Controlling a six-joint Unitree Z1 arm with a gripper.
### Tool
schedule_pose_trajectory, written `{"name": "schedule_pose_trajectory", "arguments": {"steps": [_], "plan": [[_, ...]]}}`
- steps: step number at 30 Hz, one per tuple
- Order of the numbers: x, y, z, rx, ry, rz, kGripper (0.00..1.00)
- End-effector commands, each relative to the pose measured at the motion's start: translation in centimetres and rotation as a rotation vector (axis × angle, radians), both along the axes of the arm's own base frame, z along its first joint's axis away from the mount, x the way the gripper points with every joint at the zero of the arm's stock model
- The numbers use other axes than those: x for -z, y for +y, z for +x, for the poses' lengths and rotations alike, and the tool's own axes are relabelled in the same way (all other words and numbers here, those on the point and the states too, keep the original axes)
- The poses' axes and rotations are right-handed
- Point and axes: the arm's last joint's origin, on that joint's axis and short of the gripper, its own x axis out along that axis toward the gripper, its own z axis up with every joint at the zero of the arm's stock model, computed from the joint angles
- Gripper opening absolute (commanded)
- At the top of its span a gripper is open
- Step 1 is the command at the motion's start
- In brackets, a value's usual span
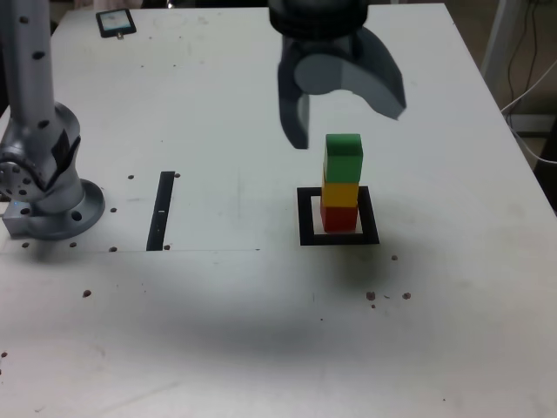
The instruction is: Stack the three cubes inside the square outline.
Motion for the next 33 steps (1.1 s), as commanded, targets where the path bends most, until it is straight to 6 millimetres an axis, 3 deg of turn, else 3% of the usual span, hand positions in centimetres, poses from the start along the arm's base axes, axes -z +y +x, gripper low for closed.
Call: {"name": "schedule_pose_trajectory", "arguments": {"steps": [1,6,14,22,33], "plan": [[-0.9,0.6,-1.6,-0.01,-0.016,0.008,0.99],[-1.2,1.5,-5.5,-0.026,0.003,0.029,0.99],[2.8,1.9,-9.9,-0.027,0.07,0.016,0.99],[7.0,2.0,-13.0,-0.039,0.139,-0.03,0.99],[9.4,2.4,-15.4,-0.04,0.191,-0.004,0.99]]}}
